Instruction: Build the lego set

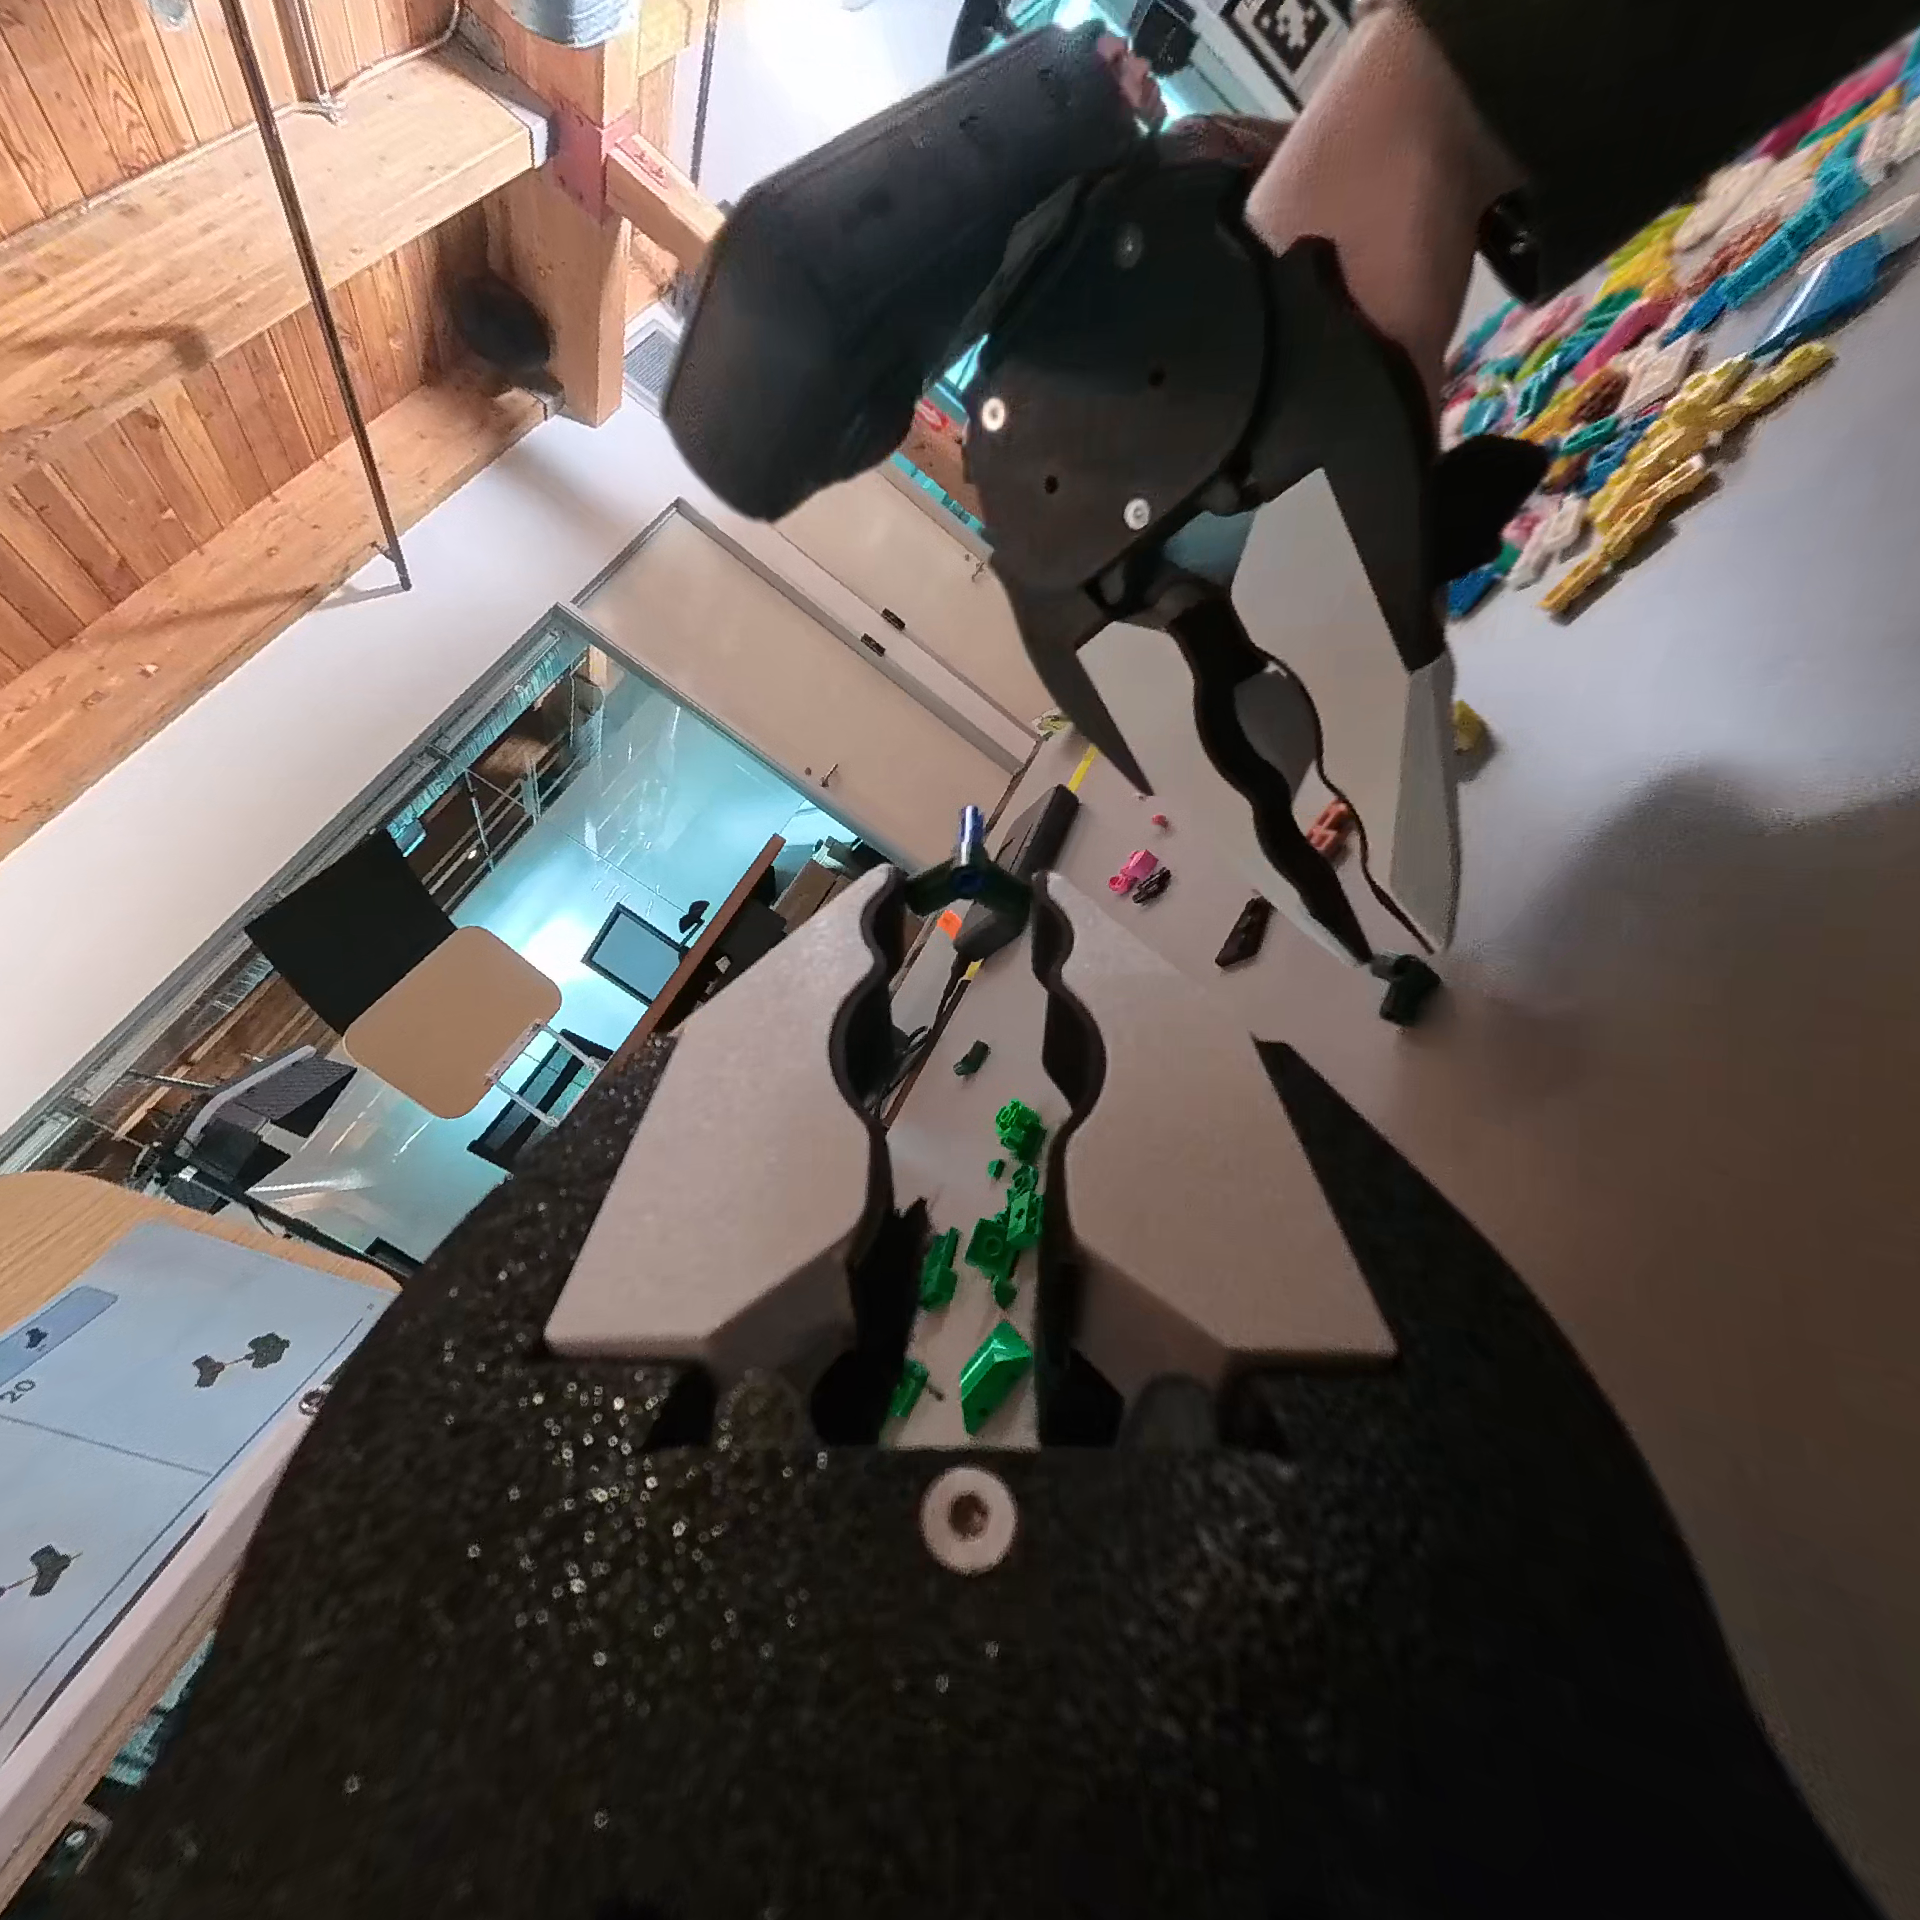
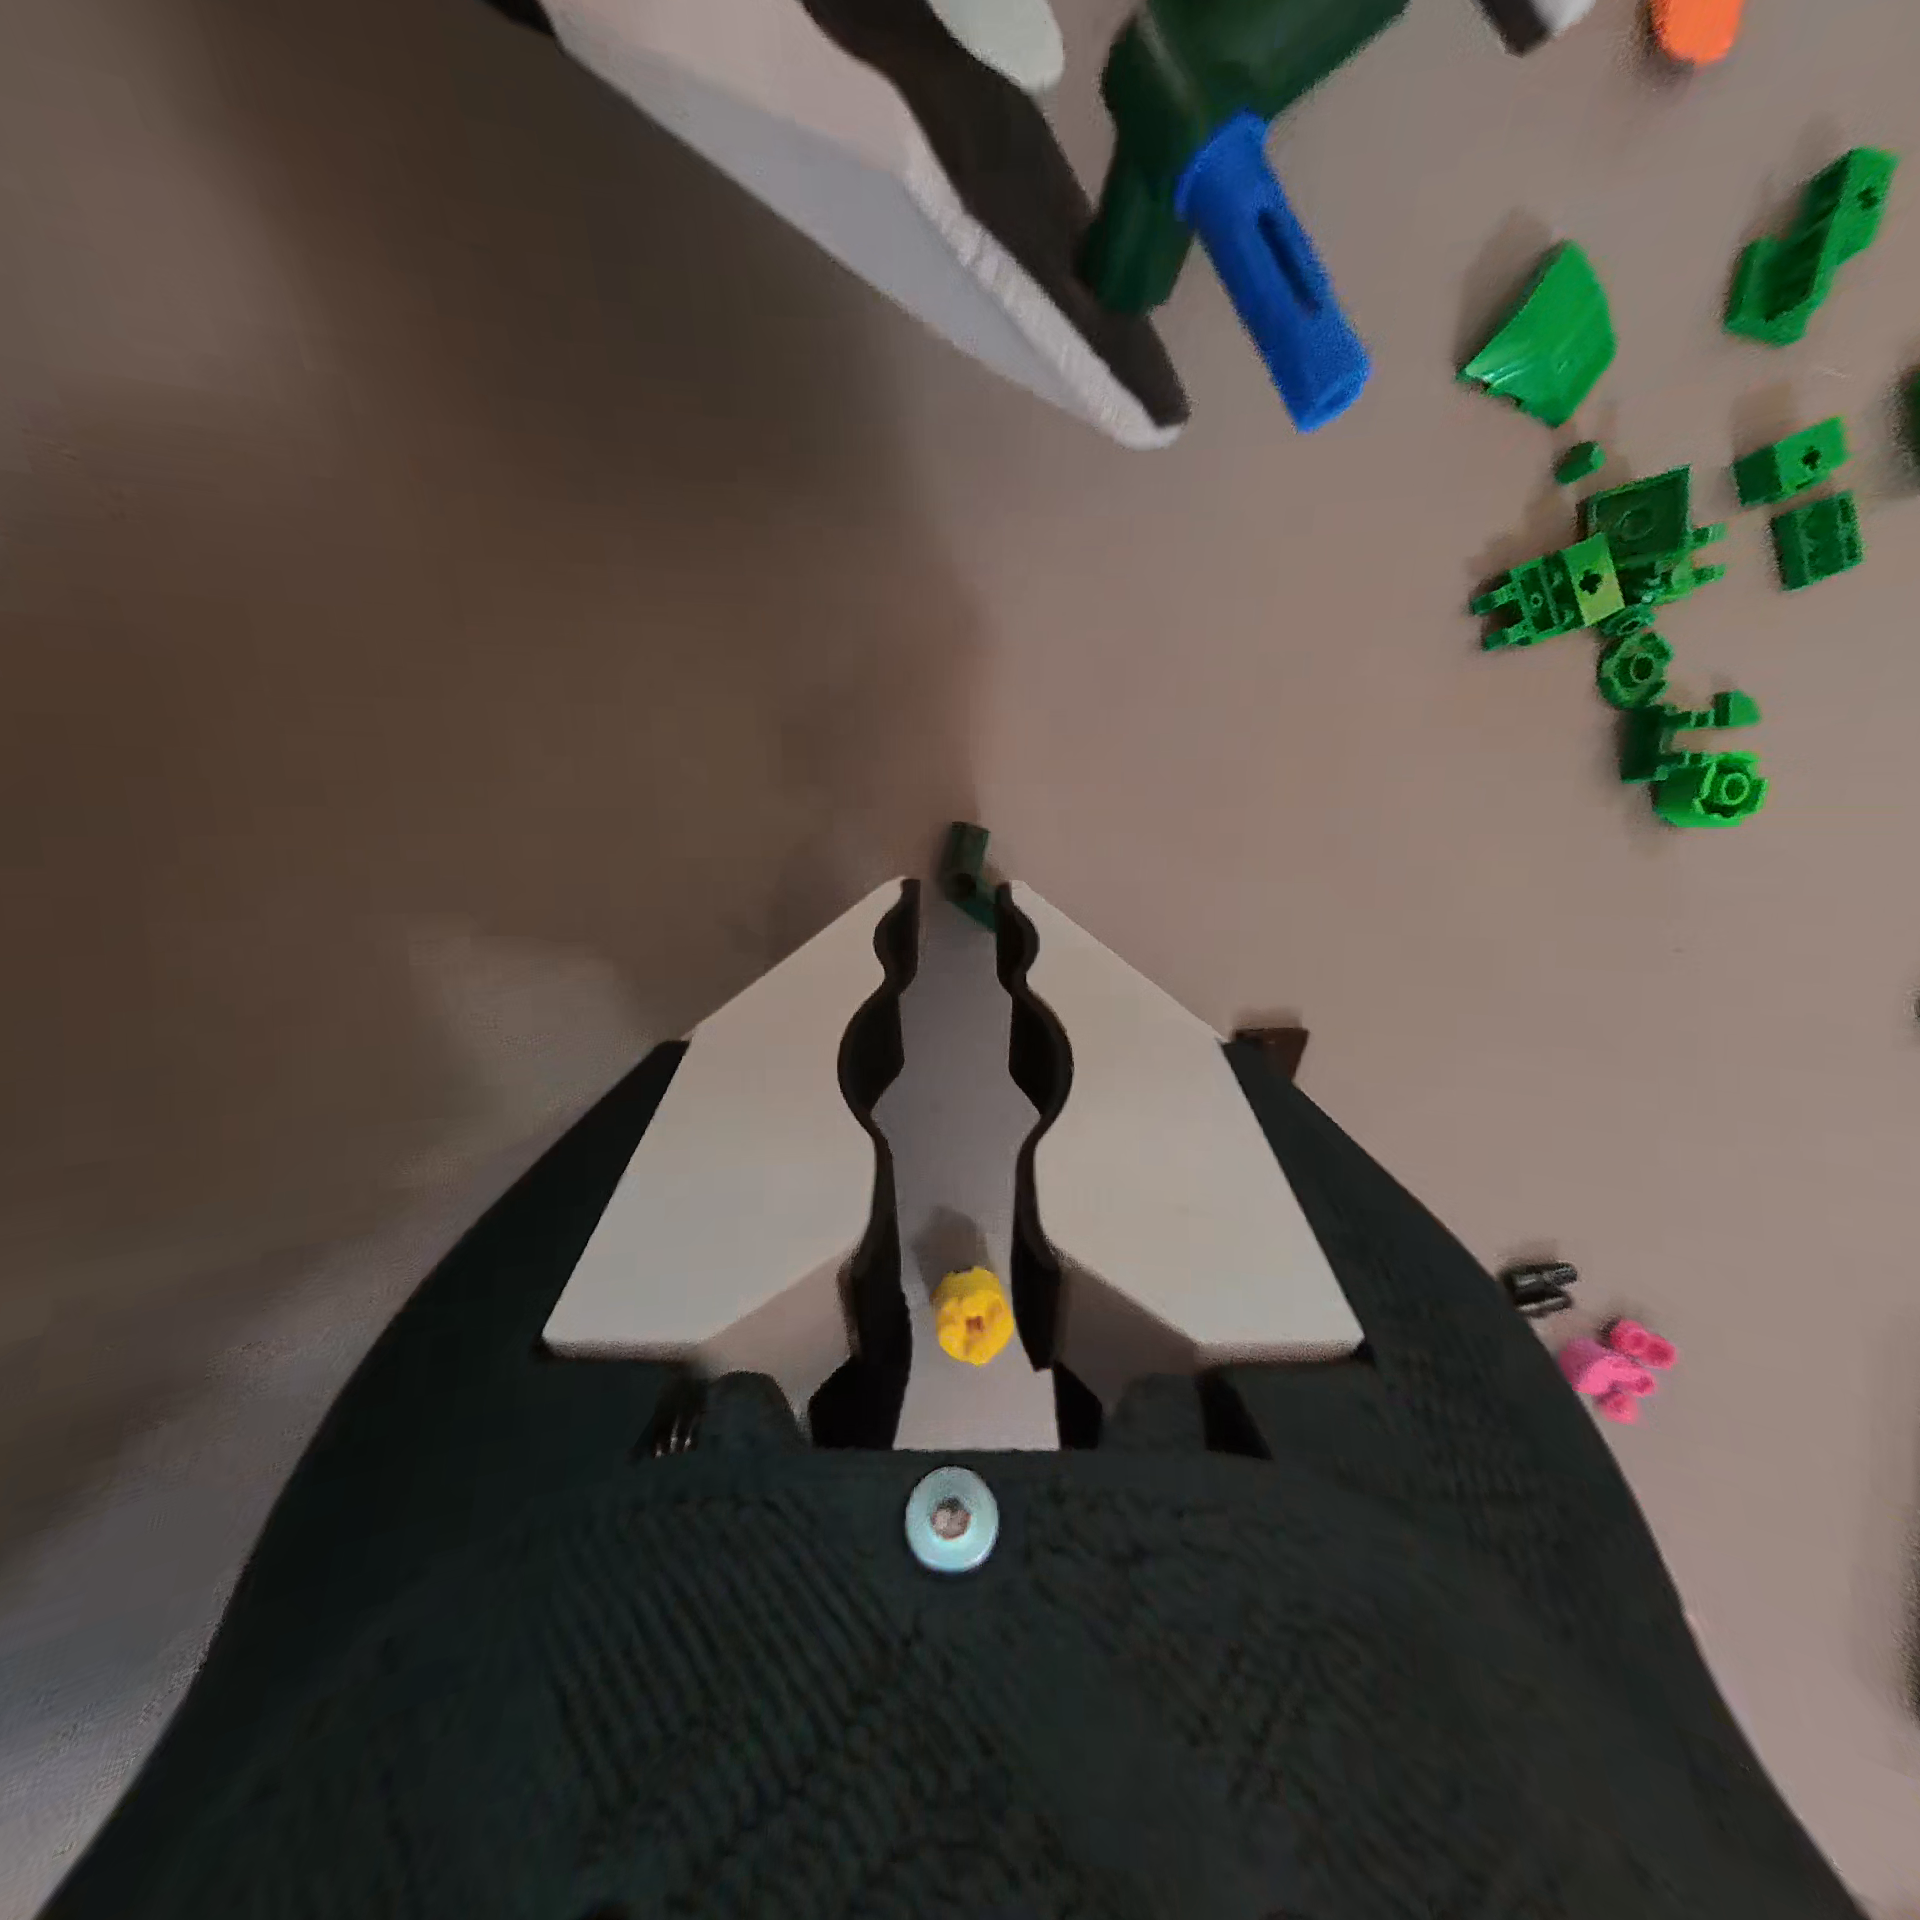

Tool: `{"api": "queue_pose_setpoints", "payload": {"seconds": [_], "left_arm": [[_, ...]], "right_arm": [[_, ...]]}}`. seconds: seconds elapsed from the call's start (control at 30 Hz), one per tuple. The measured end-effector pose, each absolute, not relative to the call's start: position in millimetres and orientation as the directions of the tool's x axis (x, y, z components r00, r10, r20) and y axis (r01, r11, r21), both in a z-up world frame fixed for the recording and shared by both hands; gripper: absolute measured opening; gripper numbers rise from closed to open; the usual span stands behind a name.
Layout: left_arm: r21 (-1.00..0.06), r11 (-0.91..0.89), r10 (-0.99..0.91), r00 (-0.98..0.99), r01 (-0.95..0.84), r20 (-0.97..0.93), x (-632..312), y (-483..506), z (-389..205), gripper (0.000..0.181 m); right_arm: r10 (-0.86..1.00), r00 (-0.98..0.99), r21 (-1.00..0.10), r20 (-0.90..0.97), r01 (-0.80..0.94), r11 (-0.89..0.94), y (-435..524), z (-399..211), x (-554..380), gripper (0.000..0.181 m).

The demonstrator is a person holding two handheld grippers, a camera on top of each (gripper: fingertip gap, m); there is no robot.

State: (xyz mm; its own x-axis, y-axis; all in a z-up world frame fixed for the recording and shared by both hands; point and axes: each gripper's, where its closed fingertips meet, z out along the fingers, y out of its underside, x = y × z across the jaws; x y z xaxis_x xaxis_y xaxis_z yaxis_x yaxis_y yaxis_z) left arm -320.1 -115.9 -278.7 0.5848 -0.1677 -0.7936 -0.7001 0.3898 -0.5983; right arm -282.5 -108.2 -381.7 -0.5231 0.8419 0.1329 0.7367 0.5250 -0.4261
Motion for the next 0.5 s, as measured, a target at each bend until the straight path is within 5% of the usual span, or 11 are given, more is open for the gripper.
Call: {"api": "queue_pose_setpoints", "payload": {"seconds": [0.27,0.4,0.5], "left_arm": [[-0.595,0.395,-0.18,0.577,-0.7,-0.797,-317.6,-117.2,-280.1,0.021],[-0.616,0.408,-0.214,0.585,-0.674,-0.782,-312.2,-120.3,-279.3,0.022],[-0.638,0.427,-0.241,0.6,-0.64,-0.763,-306.5,-123.6,-275.8,0.021]], "right_arm": [[0.814,-0.566,-0.356,0.131,0.739,0.572,-110.9,-384.8,-285.8,0.005],[0.915,-0.378,-0.669,0.141,0.644,0.369,-109.4,-347.7,-301.0,0.005],[0.949,-0.284,-0.944,-0.138,0.326,-0.04,-115.8,-293.6,-300.1,0.004]]}}
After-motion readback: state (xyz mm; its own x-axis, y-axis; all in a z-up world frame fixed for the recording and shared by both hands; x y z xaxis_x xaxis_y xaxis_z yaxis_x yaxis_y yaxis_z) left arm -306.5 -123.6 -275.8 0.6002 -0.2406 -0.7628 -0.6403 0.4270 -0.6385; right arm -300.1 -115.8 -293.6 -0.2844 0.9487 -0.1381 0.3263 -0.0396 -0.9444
